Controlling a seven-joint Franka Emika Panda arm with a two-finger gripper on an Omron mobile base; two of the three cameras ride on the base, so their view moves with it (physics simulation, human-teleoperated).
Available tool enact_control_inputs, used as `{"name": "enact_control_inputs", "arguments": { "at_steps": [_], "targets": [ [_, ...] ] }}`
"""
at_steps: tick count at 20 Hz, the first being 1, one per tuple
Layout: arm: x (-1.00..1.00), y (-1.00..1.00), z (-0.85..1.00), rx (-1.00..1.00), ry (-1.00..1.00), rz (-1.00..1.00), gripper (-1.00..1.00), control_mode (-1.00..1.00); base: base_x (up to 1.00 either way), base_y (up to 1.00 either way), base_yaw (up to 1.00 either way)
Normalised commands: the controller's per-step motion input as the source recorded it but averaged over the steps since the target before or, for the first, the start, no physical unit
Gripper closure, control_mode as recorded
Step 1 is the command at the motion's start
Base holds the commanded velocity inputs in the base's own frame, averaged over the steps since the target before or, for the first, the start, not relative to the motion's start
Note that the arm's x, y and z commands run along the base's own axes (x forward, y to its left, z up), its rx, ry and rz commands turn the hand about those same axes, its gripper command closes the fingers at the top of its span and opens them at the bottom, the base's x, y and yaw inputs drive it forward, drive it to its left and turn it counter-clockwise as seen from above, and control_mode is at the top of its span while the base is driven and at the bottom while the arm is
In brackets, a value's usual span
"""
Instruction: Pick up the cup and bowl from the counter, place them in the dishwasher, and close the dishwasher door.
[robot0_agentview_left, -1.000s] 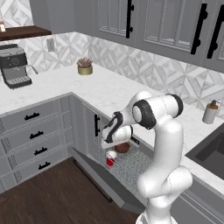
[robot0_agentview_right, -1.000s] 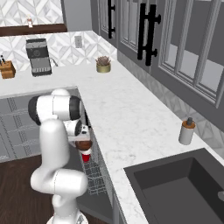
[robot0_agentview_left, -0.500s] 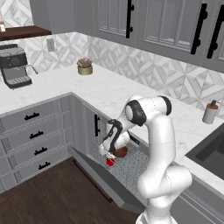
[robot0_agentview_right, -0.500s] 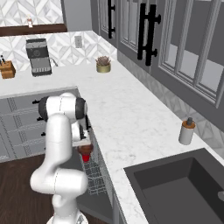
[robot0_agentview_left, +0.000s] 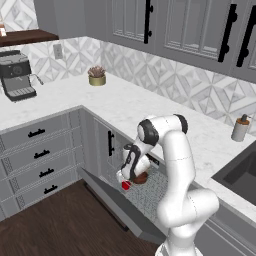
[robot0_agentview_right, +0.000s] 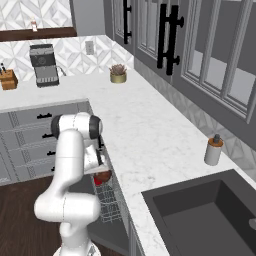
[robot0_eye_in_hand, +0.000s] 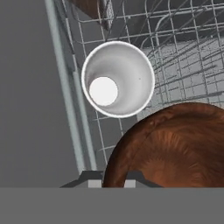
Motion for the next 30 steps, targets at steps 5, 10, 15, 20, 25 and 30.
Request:
{"name": "enact_control_inputs", "arguments": {
  "at_steps": [5, 10, 15, 20, 25, 30],
  "targets": [
    [0.15, -0.39, -0.33, 0.00, 0.00, 0.00, 1.00, -1.00, 0.00, 0.00, 0.00],
    [-0.08, 0.26, -0.86, -0.11, -0.04, 0.08, -1.00, -1.00, 0.00, 0.00, 0.00],
    [-0.22, 0.73, -0.83, -0.18, -0.07, 0.10, -1.00, -1.00, 0.00, 0.00, 0.00],
    [-0.18, 0.37, -0.11, -0.05, -0.01, 0.02, -1.00, -1.00, 0.00, 0.00, 0.00],
    [-0.62, 0.11, 0.82, 0.00, -0.11, 0.00, -1.00, -1.00, 0.00, 0.00, 0.00],
    [-0.67, 0.17, 1.00, 0.09, -0.05, 0.00, -1.00, -1.00, 0.00, 0.00, 0.00]
  ]
}}
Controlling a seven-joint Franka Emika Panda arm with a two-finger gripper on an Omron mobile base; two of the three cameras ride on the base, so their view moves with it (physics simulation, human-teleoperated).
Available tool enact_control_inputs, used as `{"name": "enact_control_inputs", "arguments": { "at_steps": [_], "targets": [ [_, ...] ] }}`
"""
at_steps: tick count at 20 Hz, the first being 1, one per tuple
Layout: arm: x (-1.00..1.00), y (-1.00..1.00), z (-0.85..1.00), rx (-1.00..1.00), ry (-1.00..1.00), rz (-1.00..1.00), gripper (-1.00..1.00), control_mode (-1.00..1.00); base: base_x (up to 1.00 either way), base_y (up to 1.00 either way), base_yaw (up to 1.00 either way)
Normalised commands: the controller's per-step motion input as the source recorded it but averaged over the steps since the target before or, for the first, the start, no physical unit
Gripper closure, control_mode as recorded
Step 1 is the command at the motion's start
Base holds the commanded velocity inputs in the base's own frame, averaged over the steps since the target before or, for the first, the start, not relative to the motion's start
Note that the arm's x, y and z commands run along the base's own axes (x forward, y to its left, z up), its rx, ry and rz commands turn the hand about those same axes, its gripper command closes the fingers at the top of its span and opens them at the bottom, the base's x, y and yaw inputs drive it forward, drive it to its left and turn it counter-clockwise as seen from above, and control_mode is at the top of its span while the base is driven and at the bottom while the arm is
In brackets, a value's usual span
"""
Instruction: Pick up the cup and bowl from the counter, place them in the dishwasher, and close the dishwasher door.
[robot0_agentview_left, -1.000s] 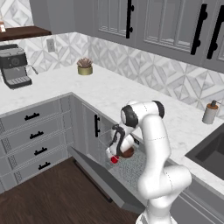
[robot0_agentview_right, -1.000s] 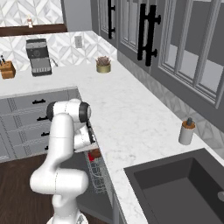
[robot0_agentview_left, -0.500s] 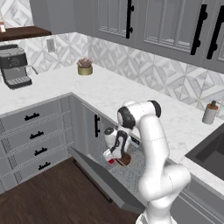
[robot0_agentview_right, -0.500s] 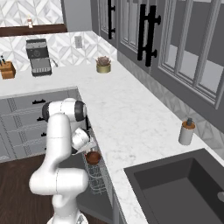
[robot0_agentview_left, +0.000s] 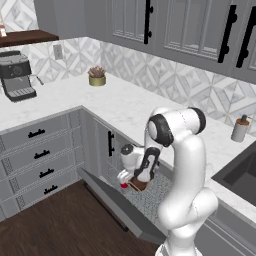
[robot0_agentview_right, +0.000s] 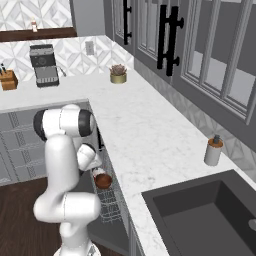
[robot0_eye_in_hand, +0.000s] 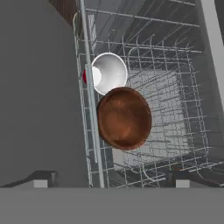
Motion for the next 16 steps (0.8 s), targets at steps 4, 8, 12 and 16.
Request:
{"name": "enact_control_inputs", "arguments": {
  "at_steps": [4, 8, 12, 16],
  "targets": [
    [-0.45, 0.12, 1.00, 0.13, -0.03, 0.00, -1.00, -1.00, 0.00, 0.00, 0.00],
    [-0.05, 0.02, 1.00, 0.03, -0.04, 0.00, -1.00, -1.00, 0.00, 0.00, 0.00],
    [0.01, 0.07, 1.00, 0.00, -0.01, 0.00, -1.00, -1.00, 0.00, 0.00, 0.00],
    [0.03, 0.13, 1.00, 0.00, 0.00, 0.02, -1.00, -1.00, 0.00, 0.00, 0.00]
  ]
}}
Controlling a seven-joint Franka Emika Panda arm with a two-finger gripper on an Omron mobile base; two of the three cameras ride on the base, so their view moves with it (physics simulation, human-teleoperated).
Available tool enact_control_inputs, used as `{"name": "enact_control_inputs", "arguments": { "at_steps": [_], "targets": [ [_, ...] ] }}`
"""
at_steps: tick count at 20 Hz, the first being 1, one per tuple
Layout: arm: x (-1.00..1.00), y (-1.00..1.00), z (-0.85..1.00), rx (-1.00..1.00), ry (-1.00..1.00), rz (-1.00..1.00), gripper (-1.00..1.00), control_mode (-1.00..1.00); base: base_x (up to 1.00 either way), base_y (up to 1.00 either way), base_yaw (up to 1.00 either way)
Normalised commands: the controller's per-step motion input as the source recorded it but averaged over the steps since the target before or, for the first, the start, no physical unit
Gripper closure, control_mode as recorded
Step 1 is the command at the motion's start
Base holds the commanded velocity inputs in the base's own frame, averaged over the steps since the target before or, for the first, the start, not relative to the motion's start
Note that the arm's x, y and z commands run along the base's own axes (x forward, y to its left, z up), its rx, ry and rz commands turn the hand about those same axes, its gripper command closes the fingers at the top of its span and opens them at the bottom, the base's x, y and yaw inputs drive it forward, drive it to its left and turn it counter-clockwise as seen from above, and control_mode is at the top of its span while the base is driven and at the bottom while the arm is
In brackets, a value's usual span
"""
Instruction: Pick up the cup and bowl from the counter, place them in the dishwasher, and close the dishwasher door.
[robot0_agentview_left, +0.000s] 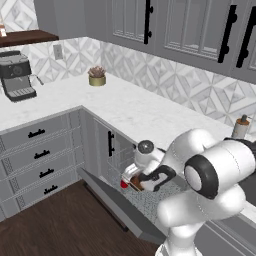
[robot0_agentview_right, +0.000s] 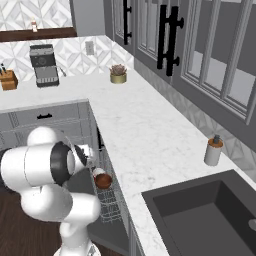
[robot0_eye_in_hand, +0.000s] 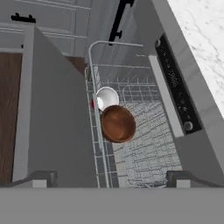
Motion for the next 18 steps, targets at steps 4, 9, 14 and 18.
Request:
{"name": "enact_control_inputs", "arguments": {
  "at_steps": [4, 9, 14, 18],
  "targets": [
    [0.03, 0.04, 1.00, 0.02, 0.08, 0.00, -1.00, -1.00, 0.00, 0.00, 0.00],
    [0.01, 0.07, 1.00, 0.01, 0.09, 0.00, -1.00, -1.00, 0.00, 0.00, 0.00],
    [-0.38, 0.12, 1.00, 0.00, 0.31, -0.04, -1.00, -1.00, 0.00, 0.00, 0.00],
    [-0.88, 0.24, 0.06, -0.03, 0.12, -0.05, -1.00, -1.00, 0.00, 0.00, 0.00]
  ]
}}
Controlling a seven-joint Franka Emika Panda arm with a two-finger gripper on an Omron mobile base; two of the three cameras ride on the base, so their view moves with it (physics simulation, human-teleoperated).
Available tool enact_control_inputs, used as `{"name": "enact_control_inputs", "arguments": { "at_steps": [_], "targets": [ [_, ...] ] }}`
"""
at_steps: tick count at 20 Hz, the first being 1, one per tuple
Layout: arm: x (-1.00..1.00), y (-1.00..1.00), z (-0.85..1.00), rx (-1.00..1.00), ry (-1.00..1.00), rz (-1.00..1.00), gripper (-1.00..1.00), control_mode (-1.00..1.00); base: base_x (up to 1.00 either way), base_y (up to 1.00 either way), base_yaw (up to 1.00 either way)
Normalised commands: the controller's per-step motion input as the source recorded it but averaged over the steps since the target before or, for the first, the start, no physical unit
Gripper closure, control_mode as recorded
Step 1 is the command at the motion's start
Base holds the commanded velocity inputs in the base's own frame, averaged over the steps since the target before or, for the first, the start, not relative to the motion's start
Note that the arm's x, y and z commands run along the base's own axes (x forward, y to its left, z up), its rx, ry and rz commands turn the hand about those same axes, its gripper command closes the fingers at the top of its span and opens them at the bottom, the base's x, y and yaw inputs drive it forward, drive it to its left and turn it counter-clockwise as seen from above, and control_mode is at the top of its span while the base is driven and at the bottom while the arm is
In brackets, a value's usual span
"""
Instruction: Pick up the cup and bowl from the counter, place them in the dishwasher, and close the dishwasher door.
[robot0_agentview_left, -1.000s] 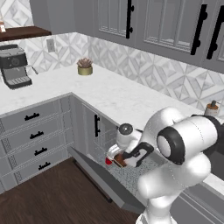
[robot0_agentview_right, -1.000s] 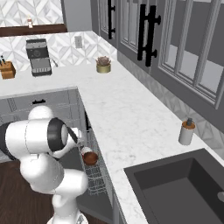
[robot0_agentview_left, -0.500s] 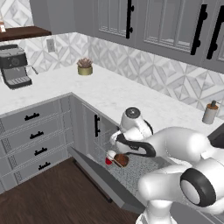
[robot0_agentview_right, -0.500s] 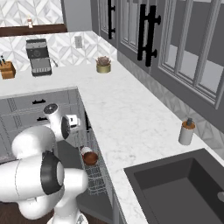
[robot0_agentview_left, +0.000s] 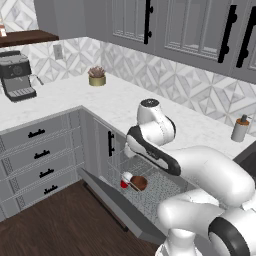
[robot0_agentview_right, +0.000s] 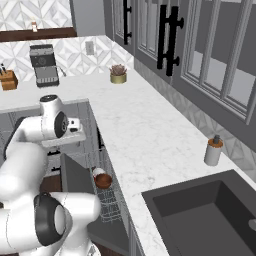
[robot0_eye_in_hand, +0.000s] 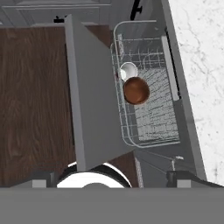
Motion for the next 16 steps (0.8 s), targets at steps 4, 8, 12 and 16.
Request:
{"name": "enact_control_inputs", "arguments": {
  "at_steps": [4, 8, 12, 16],
  "targets": [
    [-0.73, 0.78, -0.83, -0.07, -0.01, -0.01, -1.00, -1.00, 0.00, 0.00, 0.00],
    [-0.37, 0.70, -0.61, -0.05, 0.00, 0.00, -1.00, -1.00, 0.00, 0.00, 0.00],
    [0.12, 0.58, -0.53, -0.08, 0.01, -0.05, -1.00, -1.00, 0.00, 0.00, 0.00],
    [0.01, 0.38, -0.37, -0.07, -0.11, -0.11, -1.00, -1.00, 0.00, 0.00, 0.00]
  ]
}}
